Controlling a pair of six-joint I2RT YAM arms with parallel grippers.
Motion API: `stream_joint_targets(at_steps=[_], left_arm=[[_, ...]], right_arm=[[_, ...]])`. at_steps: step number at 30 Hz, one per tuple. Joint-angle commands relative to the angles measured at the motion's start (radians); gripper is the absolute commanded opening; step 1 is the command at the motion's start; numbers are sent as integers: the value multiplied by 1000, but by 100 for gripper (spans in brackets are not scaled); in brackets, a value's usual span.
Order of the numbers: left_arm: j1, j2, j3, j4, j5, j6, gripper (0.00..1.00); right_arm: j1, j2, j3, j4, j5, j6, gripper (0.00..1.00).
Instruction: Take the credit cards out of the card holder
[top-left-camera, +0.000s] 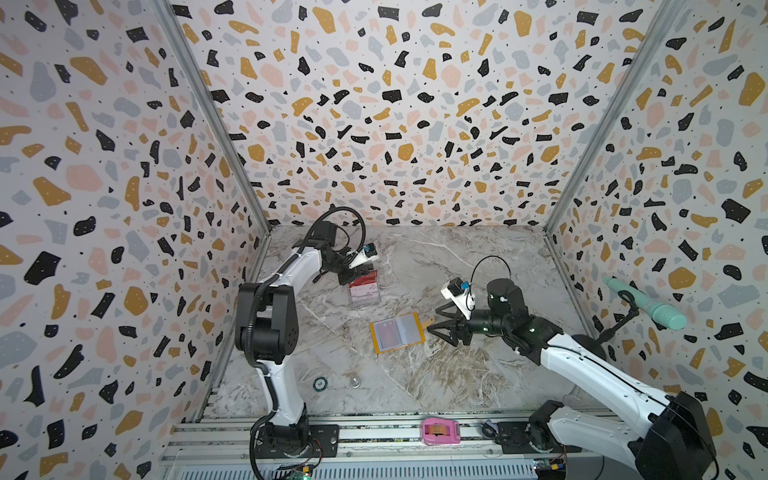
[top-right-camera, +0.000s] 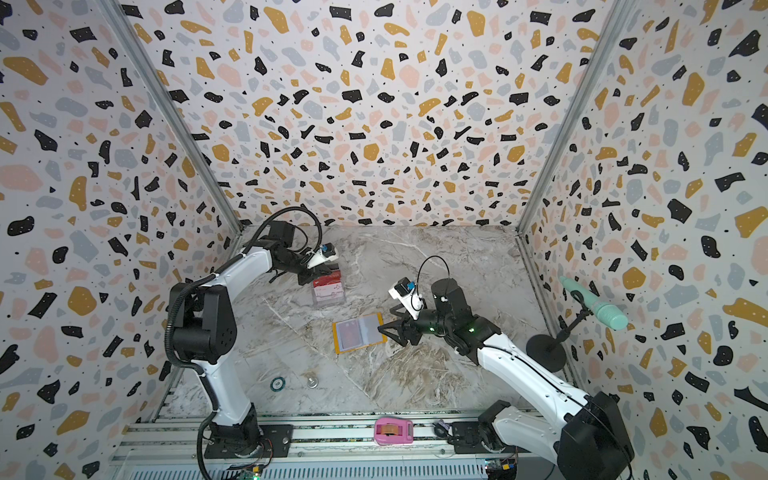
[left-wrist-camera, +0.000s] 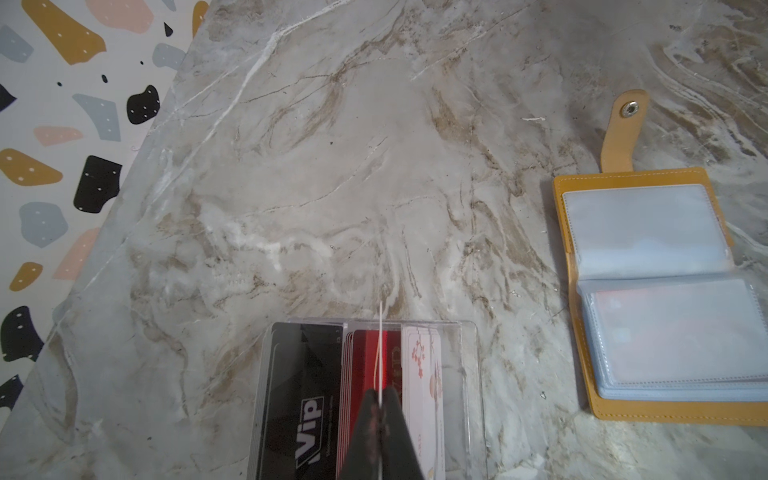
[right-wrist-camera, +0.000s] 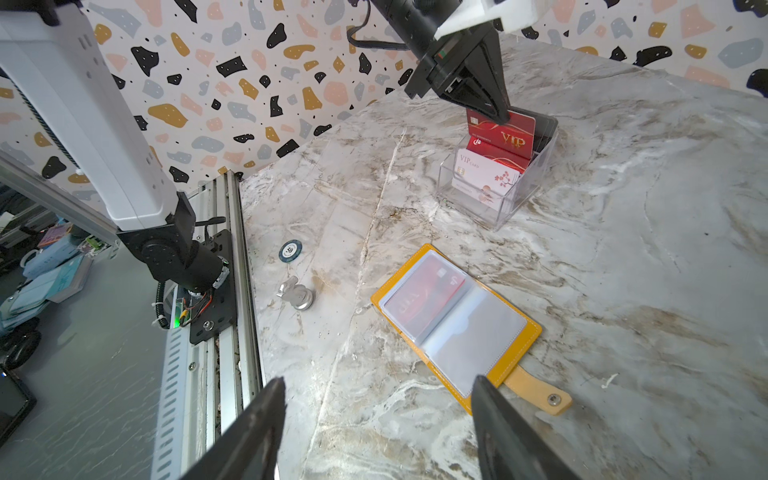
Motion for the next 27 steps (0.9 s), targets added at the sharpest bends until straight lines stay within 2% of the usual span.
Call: stream_joint_targets(at_steps=[1,11,27], left_arm=[[14,15,-13,27,6,-15,0],[45,28,-28,37,25,-24,0],[47,78,-19,3,49,-27,1]], right_arm=[[-4,-28,-4,6,10,9,71],[-4,-31,-6,7,13,11,71],[-3,-41,-12,10,21,11,71]])
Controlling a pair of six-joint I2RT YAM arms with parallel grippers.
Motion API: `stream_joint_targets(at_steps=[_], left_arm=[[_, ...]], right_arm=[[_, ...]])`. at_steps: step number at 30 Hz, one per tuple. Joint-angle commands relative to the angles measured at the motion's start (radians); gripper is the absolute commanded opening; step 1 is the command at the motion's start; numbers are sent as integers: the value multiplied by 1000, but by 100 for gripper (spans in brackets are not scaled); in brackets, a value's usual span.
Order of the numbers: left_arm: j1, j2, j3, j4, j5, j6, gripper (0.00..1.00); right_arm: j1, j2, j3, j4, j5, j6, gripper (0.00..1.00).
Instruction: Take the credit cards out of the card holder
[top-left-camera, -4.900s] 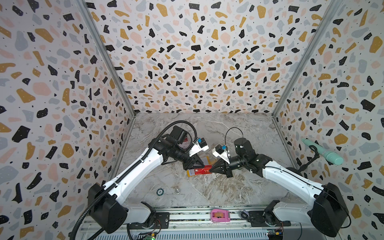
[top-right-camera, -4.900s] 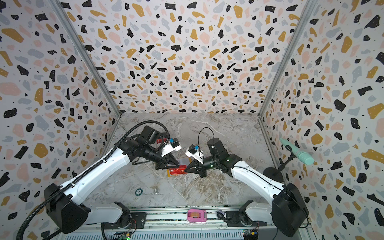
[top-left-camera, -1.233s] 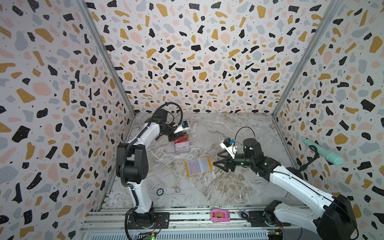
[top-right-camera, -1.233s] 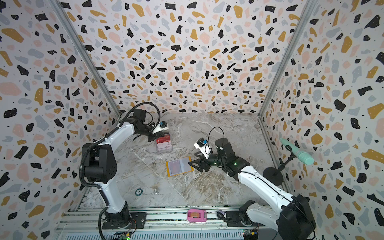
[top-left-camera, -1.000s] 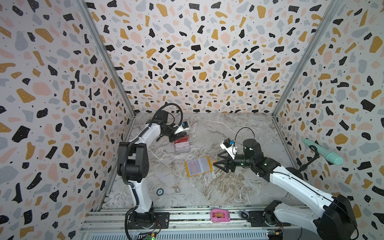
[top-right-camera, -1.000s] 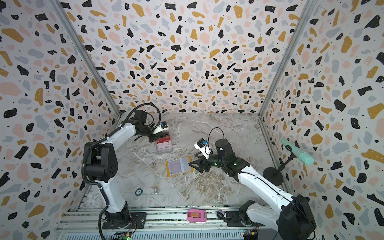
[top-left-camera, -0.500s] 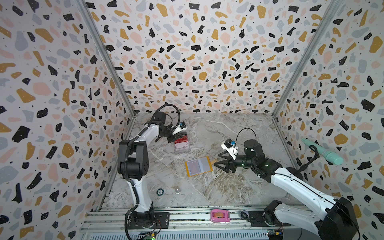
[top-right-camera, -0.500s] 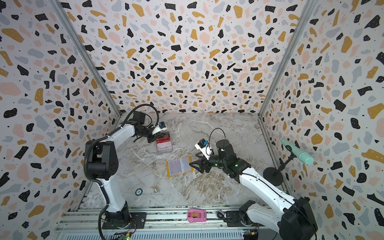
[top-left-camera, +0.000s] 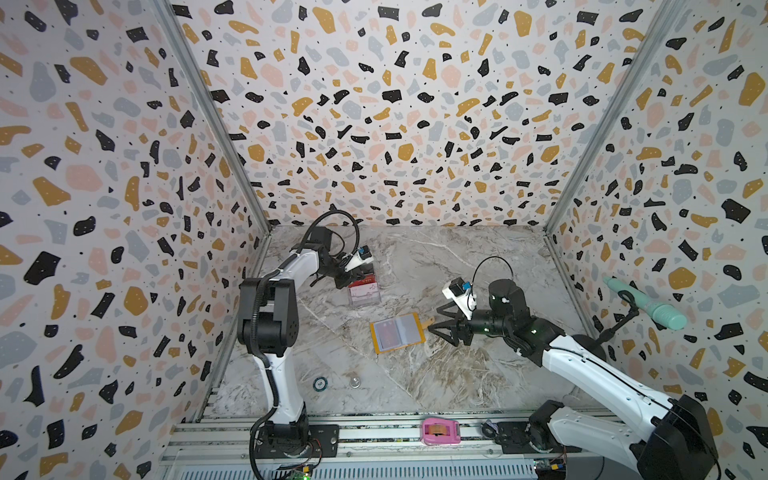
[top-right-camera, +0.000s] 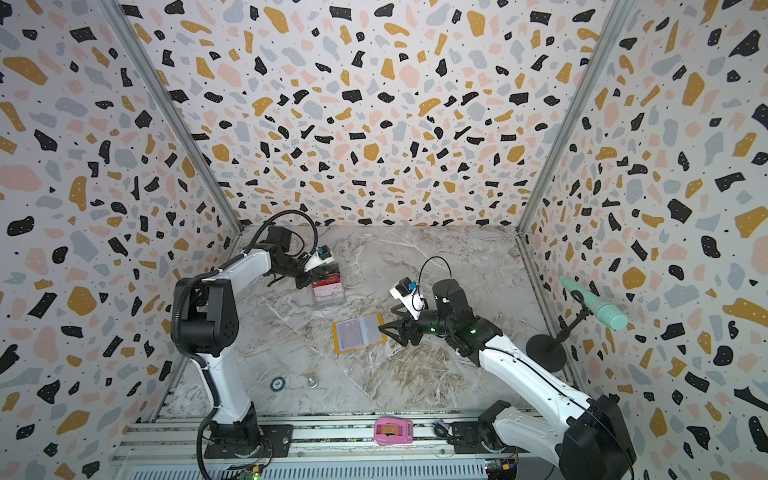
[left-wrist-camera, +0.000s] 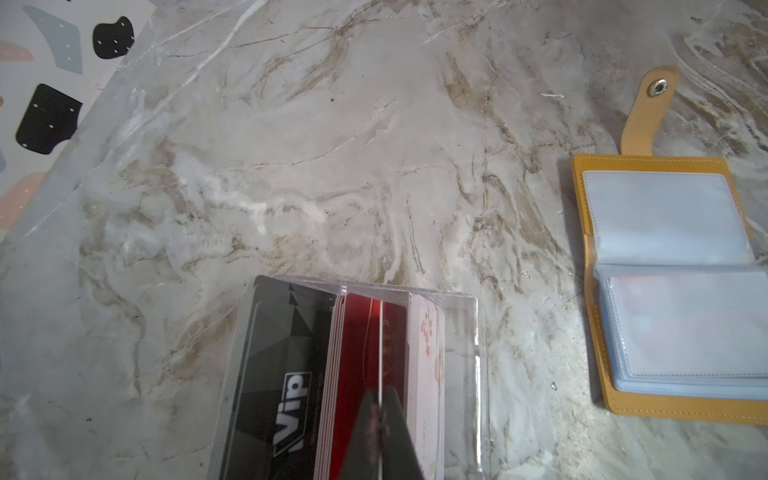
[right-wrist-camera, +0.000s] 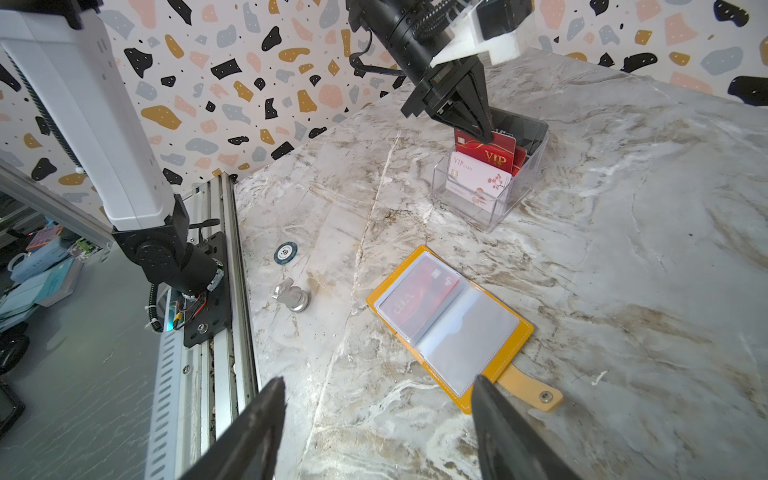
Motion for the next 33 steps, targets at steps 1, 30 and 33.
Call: stream_joint_targets(at_steps=[1,30,33], left_arm=[[4,19,-2,-13,18,-5,1],[2,26,4,59,2,-158,25],[2,18,13,64,2,-187,28]], right_arm=[[-4,-28,-8,9,6,11,71],[-4,-34,-15,16,16,12,71],[-4,-31,-14,17,18,12,71]])
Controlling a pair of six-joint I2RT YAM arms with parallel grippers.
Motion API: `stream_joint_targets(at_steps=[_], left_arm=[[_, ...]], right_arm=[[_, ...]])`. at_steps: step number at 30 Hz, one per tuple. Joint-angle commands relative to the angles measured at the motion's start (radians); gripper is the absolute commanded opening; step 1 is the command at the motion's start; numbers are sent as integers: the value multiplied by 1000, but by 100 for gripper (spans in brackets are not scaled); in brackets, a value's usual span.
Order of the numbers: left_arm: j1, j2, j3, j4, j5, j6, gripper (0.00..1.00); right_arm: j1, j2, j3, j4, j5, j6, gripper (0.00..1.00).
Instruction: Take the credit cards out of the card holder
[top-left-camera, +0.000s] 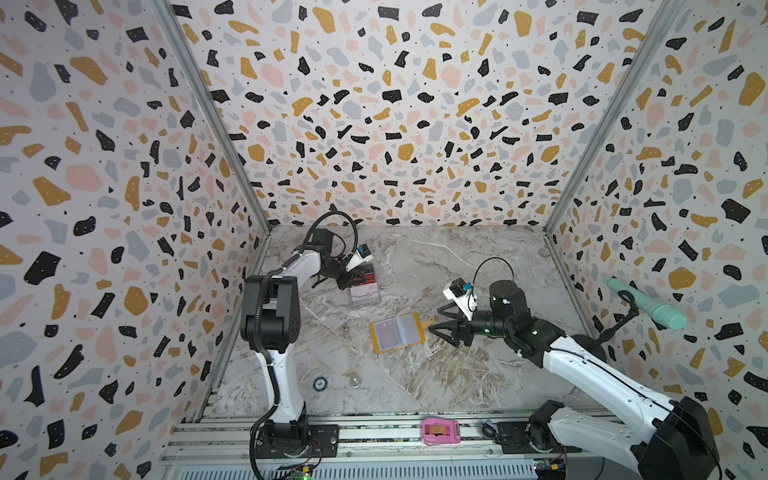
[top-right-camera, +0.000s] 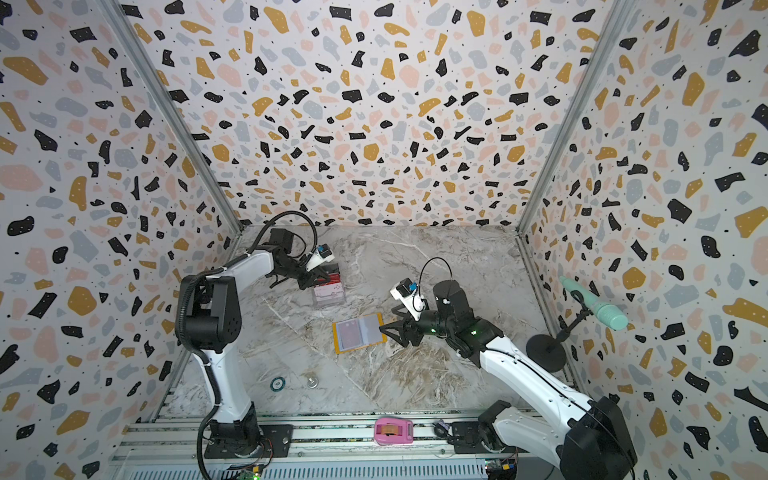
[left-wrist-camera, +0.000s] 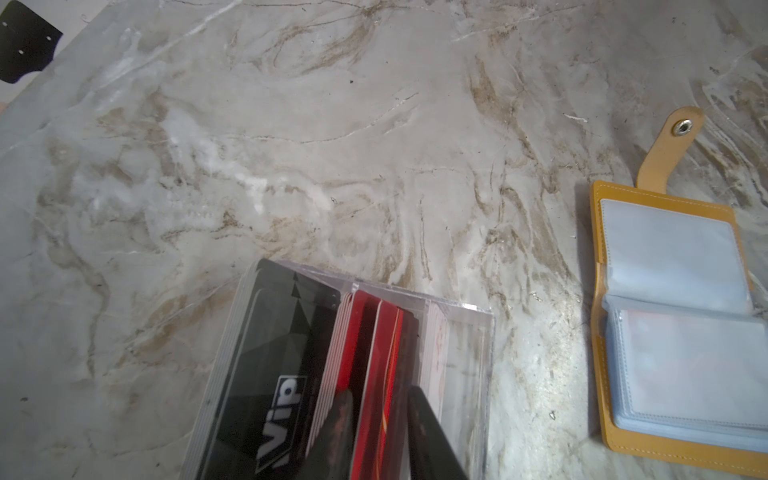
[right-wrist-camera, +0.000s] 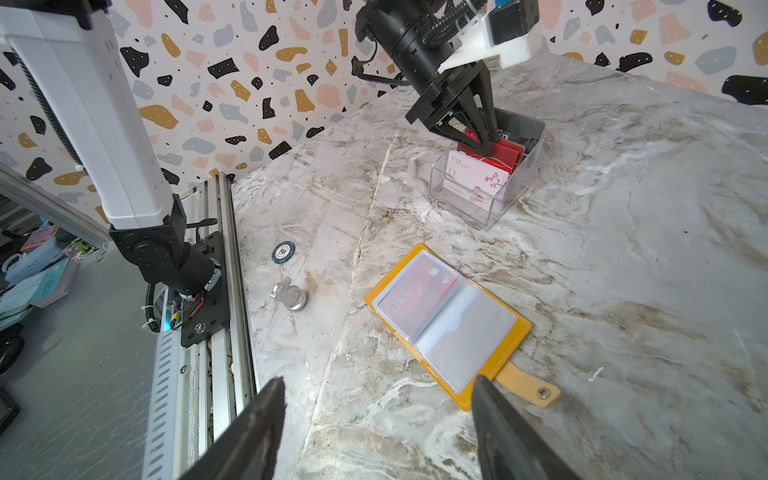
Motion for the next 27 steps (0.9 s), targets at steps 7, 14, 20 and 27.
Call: stream_joint_targets(at_steps=[7,14,20,27], left_arm=[[3,-75,1,60,-18,-104,34],[3,-173,-34,121,-55,-207,42],[3,-248,-43,96,-113,-269,44],[1,-441,-288,370,-342,-593,49]], right_arm=[[-4,-17,-5,20,11,13,72],[-3,-8,-5,25,22,12,72],[-4,4,-6,31,60,12,72],[-2,16,-17,43,145,25,72]])
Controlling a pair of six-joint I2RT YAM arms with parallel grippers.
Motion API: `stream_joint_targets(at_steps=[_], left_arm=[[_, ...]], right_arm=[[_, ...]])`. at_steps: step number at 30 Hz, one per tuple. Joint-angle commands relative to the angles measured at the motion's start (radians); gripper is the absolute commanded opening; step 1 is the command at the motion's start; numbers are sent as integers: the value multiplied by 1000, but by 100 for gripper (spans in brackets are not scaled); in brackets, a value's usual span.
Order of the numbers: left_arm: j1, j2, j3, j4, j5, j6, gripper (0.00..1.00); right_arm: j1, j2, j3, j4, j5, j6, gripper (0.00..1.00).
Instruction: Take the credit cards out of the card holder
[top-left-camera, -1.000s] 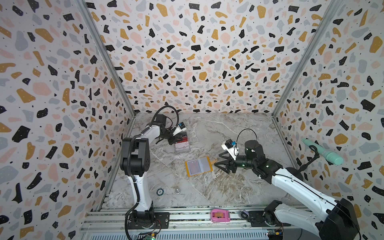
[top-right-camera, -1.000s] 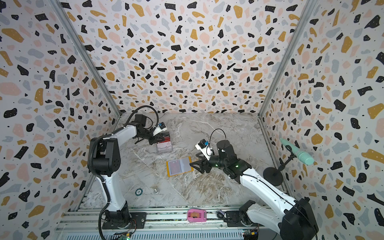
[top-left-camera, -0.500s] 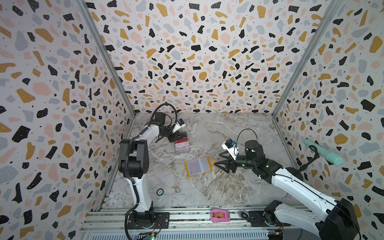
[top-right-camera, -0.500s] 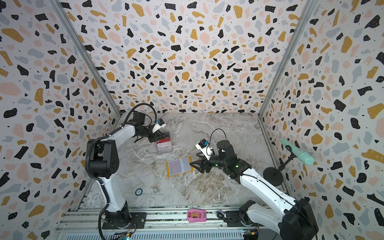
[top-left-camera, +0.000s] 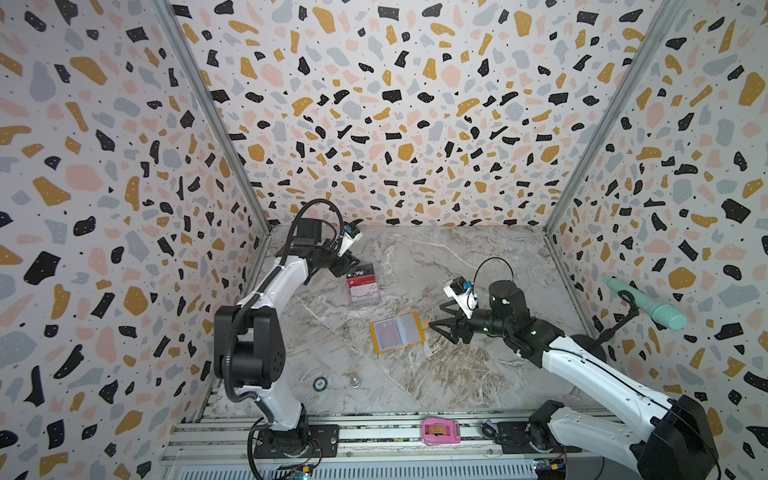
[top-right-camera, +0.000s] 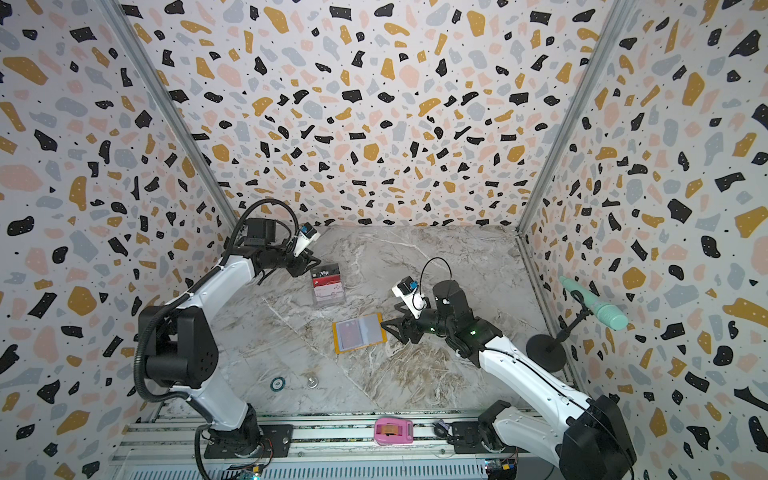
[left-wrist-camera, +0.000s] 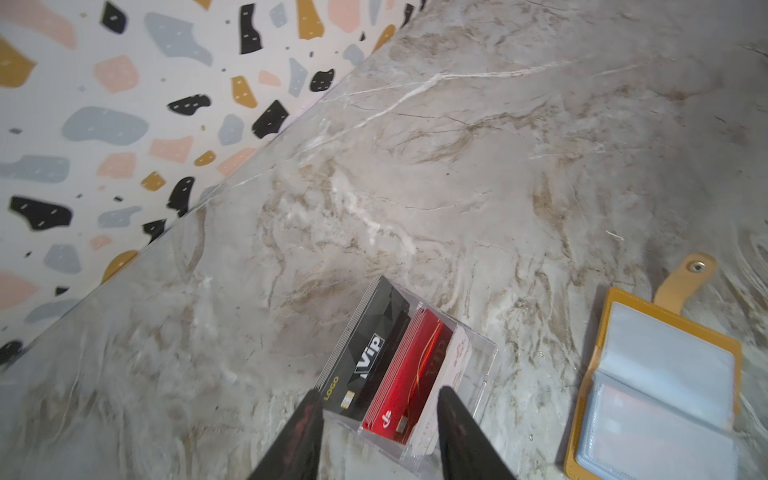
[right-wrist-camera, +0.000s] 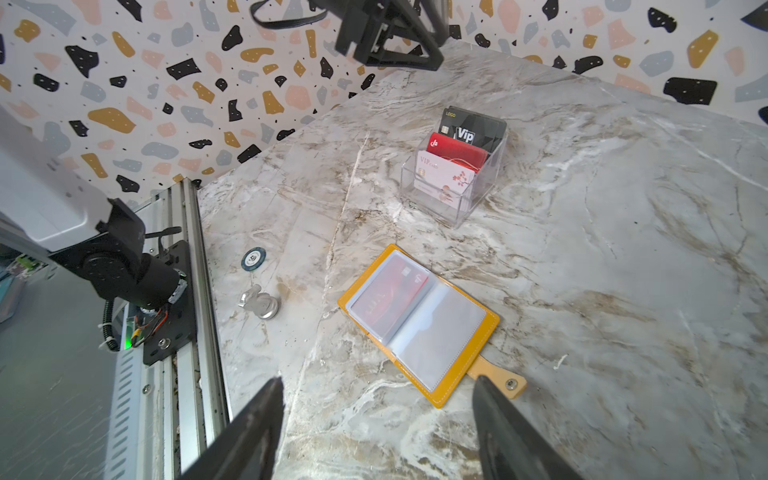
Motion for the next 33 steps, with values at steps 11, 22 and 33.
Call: stream_joint_targets(at_steps=[11,22,33], left_arm=[[-28,-358,-382,255,-270,-629,47],[-154,-497,-530,162,-276,-758,40],[-332,-546,-688,188,-369,-960,20]], right_arm=[[1,49,-7,57,174,59,72],[37,167,55,53,233,91,72],[97,274,126,21,279,101,72]])
